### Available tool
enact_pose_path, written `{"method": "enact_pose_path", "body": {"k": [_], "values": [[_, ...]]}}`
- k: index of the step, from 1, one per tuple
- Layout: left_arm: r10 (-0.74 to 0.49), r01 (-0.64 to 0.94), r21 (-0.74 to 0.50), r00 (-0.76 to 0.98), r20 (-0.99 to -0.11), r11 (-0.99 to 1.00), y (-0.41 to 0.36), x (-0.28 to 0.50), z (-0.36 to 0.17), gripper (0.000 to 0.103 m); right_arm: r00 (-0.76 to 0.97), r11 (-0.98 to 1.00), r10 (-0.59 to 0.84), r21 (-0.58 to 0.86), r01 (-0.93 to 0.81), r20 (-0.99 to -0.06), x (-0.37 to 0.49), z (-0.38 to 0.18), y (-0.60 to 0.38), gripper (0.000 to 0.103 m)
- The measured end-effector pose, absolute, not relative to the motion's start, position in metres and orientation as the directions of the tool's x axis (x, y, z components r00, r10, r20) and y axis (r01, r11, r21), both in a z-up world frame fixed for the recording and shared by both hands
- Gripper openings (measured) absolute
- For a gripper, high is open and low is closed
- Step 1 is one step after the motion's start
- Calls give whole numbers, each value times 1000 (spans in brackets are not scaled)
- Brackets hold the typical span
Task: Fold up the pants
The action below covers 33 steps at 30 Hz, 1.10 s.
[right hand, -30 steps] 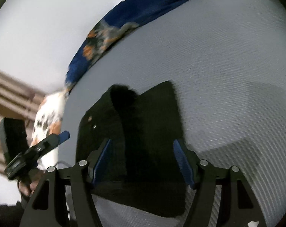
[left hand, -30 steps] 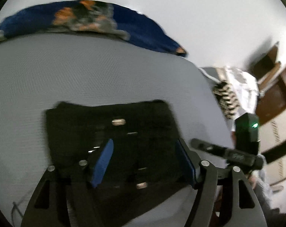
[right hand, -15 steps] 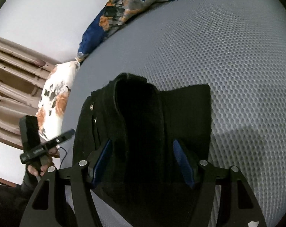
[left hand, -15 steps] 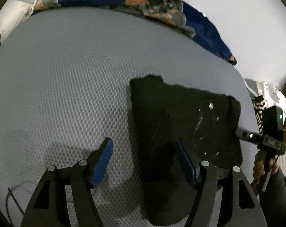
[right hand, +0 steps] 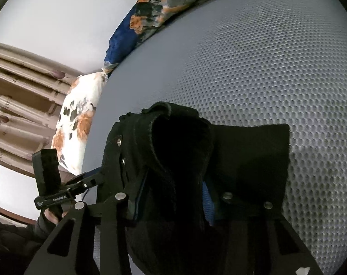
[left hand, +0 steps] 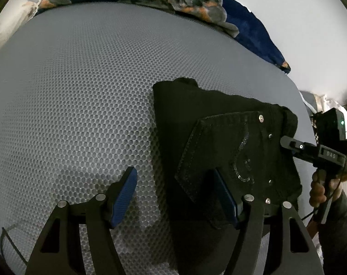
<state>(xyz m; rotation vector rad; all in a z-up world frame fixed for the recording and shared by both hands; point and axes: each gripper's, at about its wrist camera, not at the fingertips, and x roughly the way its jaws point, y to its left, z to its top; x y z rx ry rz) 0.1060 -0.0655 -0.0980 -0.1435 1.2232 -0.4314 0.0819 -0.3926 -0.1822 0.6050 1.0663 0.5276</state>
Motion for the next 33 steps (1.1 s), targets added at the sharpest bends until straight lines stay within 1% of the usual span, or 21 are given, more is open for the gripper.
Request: {"method": "enact_pose_path", "body": {"k": [9, 14, 17, 19, 22, 23, 27, 30, 33], "values": [[-373, 233, -315, 274, -886, 920, -77, 113, -102, 69, 381, 710, 674, 696, -102, -633, 94, -182, -388, 39], [-363, 225, -308, 274, -891, 924, -84, 117, -103, 69, 393, 713, 661, 699, -63, -639, 93, -182, -387, 39], [-354, 238, -292, 283, -891, 926, -92, 119, -104, 69, 410, 737, 634, 673, -64, -656, 89, -179, -384, 39], [-347, 242, -283, 289, -892, 928, -96, 120, -105, 69, 421, 752, 616, 655, -66, -665, 86, -175, -381, 36], [-340, 251, -272, 292, -894, 929, -101, 122, -106, 69, 436, 766, 597, 640, -60, -673, 82, -170, -379, 29], [-339, 251, -270, 294, -894, 930, -103, 122, -106, 69, 445, 769, 590, 637, -57, -673, 80, -169, -378, 26], [-341, 248, -274, 292, -893, 929, -106, 124, -106, 69, 467, 786, 562, 617, -42, -683, 72, -159, -376, 18], [-344, 254, -274, 295, -891, 928, -98, 122, -101, 69, 497, 814, 517, 580, -33, -697, 64, -145, -371, 14], [-352, 263, -277, 310, -883, 924, -96, 121, -96, 69, 520, 828, 487, 561, -18, -702, 55, -131, -367, 12]]}}
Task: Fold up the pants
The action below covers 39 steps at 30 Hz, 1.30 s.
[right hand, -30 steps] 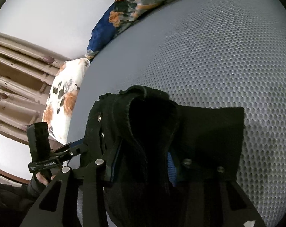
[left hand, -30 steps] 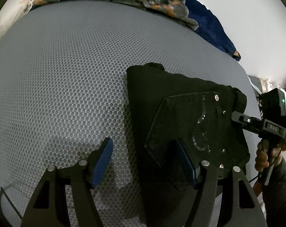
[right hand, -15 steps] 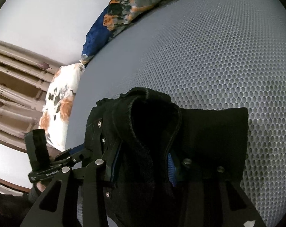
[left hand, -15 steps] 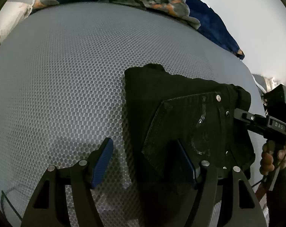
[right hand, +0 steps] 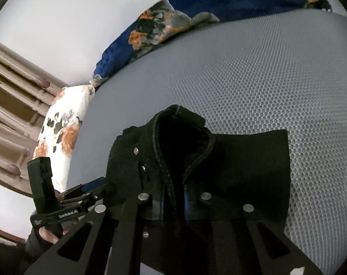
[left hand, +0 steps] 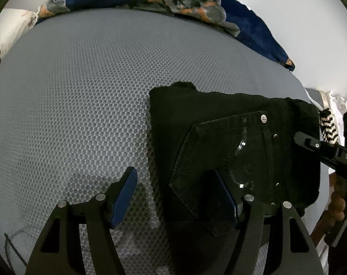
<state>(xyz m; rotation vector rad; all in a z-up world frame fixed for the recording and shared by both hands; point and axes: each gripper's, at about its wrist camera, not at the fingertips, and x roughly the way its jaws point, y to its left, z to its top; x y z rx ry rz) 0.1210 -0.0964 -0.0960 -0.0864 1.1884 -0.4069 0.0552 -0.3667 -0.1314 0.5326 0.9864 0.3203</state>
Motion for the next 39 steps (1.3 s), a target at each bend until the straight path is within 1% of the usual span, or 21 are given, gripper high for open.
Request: {"method": "enact_pose_path", "body": {"k": [5, 9, 12, 14, 17, 19, 22, 25, 26, 27, 29, 37, 39], "values": [[-368, 295, -271, 352, -860, 916, -93, 117, -81, 68, 576, 836, 459, 549, -20, -677, 34, -103, -368, 11], [-373, 294, -276, 358, -856, 915, -88, 117, -78, 69, 615, 830, 430, 558, 19, -661, 17, -93, -385, 11], [-375, 300, -275, 355, -856, 913, -91, 117, -80, 69, 623, 805, 409, 586, 98, -667, 6, -108, -409, 10], [-369, 311, -264, 351, -861, 913, -96, 116, -83, 69, 605, 793, 395, 589, 155, -691, 4, -127, -421, 10], [-352, 327, -241, 343, -871, 914, -102, 115, -91, 69, 583, 791, 374, 576, 205, -721, 4, -151, -432, 10], [-333, 331, -221, 335, -882, 917, -106, 116, -98, 69, 578, 779, 378, 586, 224, -723, 7, -161, -436, 10], [-312, 340, -200, 316, -896, 919, -112, 119, -110, 69, 565, 802, 353, 553, 228, -746, 11, -164, -433, 14], [-287, 362, -164, 318, -903, 917, -118, 117, -118, 69, 553, 826, 321, 514, 234, -768, 13, -163, -428, 23], [-281, 370, -152, 324, -903, 916, -119, 117, -118, 70, 551, 830, 304, 500, 246, -777, 12, -161, -428, 29], [-268, 375, -134, 333, -904, 917, -119, 116, -119, 74, 554, 832, 296, 495, 252, -778, 10, -160, -427, 30], [-267, 377, -133, 330, -906, 917, -117, 117, -119, 74, 559, 829, 289, 495, 261, -777, 2, -156, -431, 34], [-272, 378, -152, 289, -918, 913, -103, 90, -118, 74, 574, 859, 247, 450, 243, -781, -43, -136, -432, 34], [-283, 378, -166, 278, -918, 911, -99, 81, -119, 74, 581, 851, 270, 473, 229, -768, -52, -134, -432, 31]]}}
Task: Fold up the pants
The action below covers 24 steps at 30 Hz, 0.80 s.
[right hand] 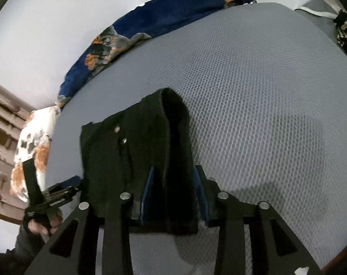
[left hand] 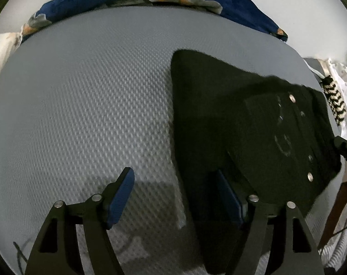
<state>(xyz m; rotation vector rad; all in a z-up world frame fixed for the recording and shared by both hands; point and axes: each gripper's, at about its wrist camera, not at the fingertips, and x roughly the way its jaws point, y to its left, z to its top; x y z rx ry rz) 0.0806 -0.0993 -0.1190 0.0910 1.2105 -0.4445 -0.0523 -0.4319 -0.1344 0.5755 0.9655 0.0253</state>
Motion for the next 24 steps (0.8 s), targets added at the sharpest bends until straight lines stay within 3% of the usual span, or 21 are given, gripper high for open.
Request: {"method": "enact_pose_path", "body": {"k": [4, 11, 24], "values": [[-286, 394, -163, 278, -917, 905, -95, 60, -120, 74, 562, 857, 286, 470, 212, -776, -59, -142, -422, 29], [-290, 401, -163, 279, -915, 901, -83, 39, -120, 74, 580, 854, 281, 475, 213, -765, -70, -143, -415, 11], [-283, 401, -155, 282, -917, 903, -75, 25, -122, 74, 569, 854, 263, 462, 239, -779, -84, -159, -415, 9]]}}
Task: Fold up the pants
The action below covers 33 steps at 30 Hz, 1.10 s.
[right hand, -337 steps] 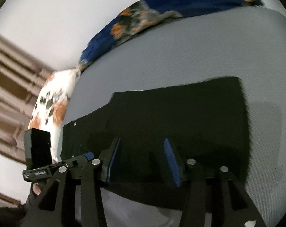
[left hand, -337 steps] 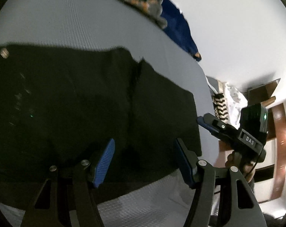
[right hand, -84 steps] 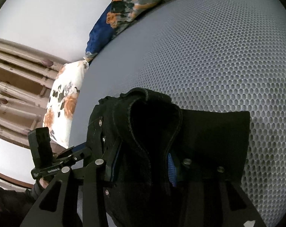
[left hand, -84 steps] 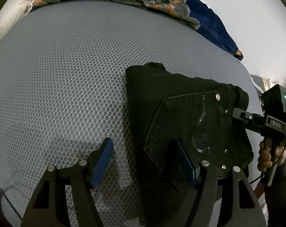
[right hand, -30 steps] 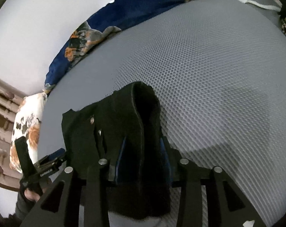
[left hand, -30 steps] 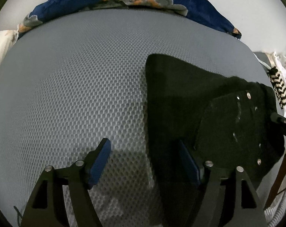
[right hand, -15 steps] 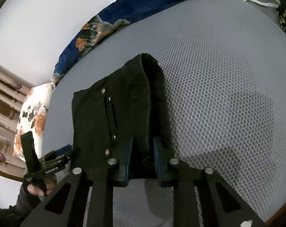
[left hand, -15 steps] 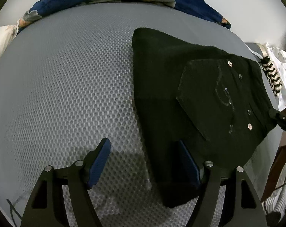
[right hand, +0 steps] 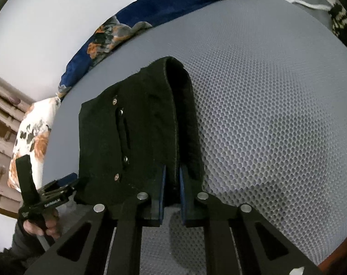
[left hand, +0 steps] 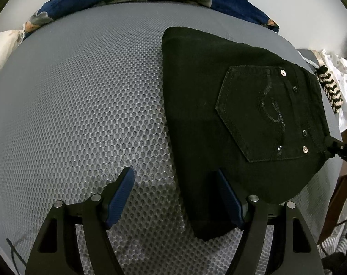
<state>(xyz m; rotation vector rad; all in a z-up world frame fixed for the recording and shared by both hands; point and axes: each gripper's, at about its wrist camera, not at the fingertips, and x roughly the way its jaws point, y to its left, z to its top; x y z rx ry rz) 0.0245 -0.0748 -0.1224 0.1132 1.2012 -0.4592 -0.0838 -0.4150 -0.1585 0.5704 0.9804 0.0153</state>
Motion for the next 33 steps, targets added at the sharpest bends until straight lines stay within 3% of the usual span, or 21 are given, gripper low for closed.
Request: {"method": "enact_pose_path", "body": {"k": [10, 13, 14, 24, 33], "values": [[-281, 403, -153, 282, -917, 903, -97, 34, -126, 74, 574, 856, 256, 458, 240, -778, -78, -152, -417, 15], [-280, 406, -153, 277, -919, 901, -98, 36, -125, 74, 571, 870, 227, 428, 246, -789, -76, -148, -418, 26], [-281, 405, -155, 274, -920, 901, -98, 37, -124, 74, 566, 879, 206, 405, 252, -798, -75, -146, -418, 35], [-285, 403, -160, 274, -918, 901, -90, 51, -113, 74, 552, 893, 196, 380, 241, -811, -58, -147, -422, 47], [-380, 368, -283, 223, -898, 886, -73, 70, -111, 74, 519, 888, 254, 409, 208, -816, -41, -158, -427, 54]]}}
